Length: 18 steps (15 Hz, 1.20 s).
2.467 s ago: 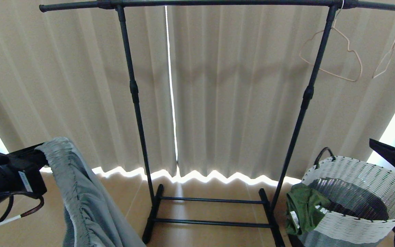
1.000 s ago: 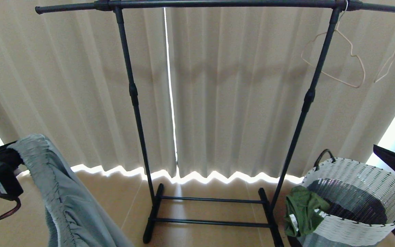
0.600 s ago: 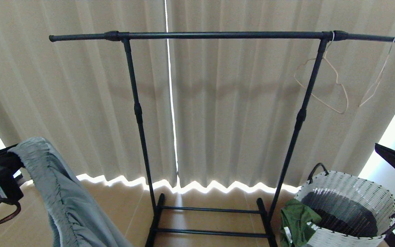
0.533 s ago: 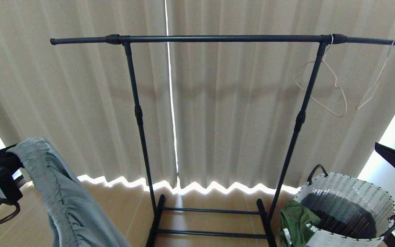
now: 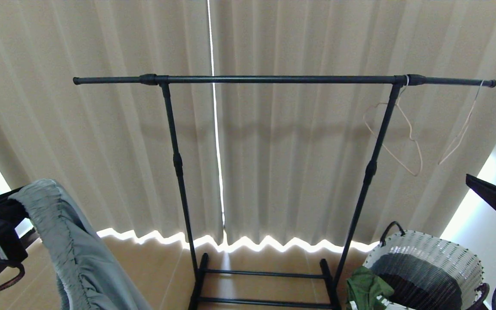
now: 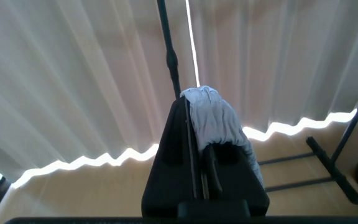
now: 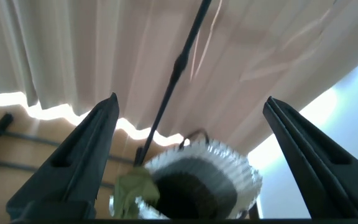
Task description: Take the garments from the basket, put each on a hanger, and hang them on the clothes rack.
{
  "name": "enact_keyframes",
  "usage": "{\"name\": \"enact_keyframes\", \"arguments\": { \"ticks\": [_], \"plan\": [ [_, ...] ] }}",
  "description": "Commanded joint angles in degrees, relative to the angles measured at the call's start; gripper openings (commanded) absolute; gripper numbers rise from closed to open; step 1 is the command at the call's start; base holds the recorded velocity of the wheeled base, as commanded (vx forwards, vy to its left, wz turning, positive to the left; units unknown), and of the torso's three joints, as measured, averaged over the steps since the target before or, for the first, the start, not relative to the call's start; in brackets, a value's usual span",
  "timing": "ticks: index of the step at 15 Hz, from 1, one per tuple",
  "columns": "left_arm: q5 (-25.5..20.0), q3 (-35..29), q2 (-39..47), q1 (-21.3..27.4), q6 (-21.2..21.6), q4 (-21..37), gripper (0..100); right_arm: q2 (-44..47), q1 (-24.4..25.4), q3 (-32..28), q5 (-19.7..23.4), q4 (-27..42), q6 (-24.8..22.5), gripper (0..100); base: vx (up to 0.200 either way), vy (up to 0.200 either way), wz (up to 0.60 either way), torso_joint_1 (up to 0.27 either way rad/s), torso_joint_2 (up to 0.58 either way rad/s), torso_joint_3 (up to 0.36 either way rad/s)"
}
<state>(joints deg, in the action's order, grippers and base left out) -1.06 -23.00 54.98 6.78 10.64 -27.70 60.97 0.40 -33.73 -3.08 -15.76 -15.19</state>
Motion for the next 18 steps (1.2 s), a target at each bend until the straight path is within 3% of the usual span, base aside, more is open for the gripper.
{"name": "enact_keyframes", "arguments": {
  "ticks": [1,10,13,18],
  "plan": [
    [0.01,0.06,-0.22,-0.01,-0.1,0.01,0,0.65,-0.05,0.16,0.1,-0.06,-0.02,100,0.0,0.0,0.0,0.178,-0.5,-0.281],
    [-0.08,0.15,-1.98,0.43,-0.01,-0.16,0,1.53,0.04,-0.02,0.18,-0.06,2.62,100,0.0,0.0,0.0,0.034,-0.08,-0.047],
    [-2.02,-0.02,-1.63,0.17,0.08,-0.16,0,1.61,0.04,-0.11,0.18,-0.06,2.62,100,0.0,0.0,0.0,0.0,0.0,0.0],
    [-2.1,0.42,-1.98,0.08,2.1,-0.16,0,1.7,0.04,-0.37,0.18,-0.06,2.62,100,0.0,0.0,0.0,0.0,0.0,0.0]
  ]
}}
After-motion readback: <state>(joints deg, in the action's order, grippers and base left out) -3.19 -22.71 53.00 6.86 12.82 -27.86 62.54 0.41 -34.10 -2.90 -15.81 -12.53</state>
